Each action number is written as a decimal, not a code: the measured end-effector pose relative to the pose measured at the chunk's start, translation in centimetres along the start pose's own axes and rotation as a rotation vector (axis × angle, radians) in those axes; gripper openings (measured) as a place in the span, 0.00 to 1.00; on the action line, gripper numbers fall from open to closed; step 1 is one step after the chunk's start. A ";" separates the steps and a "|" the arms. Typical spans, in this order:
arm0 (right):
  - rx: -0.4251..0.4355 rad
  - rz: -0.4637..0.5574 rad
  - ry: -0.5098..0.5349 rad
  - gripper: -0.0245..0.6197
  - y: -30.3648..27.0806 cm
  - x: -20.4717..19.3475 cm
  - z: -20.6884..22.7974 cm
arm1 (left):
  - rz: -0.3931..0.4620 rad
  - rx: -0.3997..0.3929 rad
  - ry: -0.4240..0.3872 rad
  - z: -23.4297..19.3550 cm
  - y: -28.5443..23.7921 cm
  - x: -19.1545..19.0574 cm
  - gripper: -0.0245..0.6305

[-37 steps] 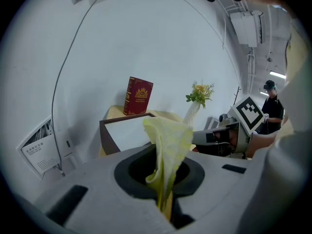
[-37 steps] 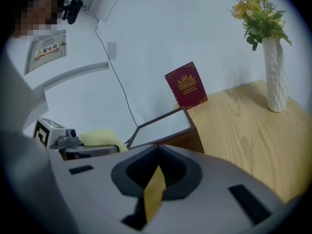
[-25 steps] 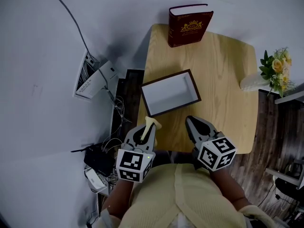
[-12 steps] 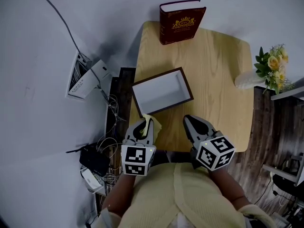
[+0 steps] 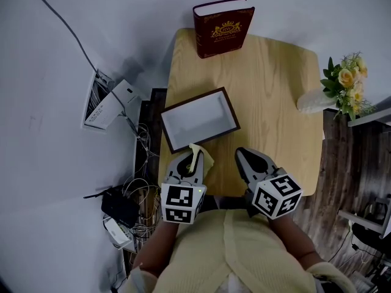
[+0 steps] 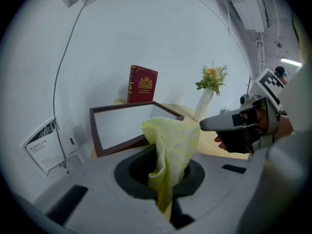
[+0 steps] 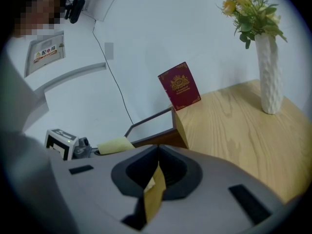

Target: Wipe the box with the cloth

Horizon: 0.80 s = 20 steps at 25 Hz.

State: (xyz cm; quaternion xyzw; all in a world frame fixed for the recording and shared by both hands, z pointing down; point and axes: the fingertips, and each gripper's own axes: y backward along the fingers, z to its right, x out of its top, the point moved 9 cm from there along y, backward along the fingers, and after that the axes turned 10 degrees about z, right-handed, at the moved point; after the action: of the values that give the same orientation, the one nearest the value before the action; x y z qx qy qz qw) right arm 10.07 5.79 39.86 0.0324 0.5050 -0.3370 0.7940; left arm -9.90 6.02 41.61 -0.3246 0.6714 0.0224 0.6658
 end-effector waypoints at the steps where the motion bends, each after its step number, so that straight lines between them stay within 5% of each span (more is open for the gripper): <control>1: -0.002 0.002 -0.001 0.09 0.1 0.1 0.2 | 0.001 -0.008 -0.003 0.3 -0.3 0.1 0.07; 20: -0.054 0.029 -0.032 0.09 2.2 1.0 4.3 | -0.010 -0.131 -0.061 5.2 -6.5 1.6 0.07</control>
State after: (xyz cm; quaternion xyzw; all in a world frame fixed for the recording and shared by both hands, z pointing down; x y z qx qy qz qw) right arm 14.93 5.33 40.49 0.0128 0.5004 -0.3123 0.8074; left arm -2.12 2.60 42.17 -0.3700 0.6465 0.0730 0.6632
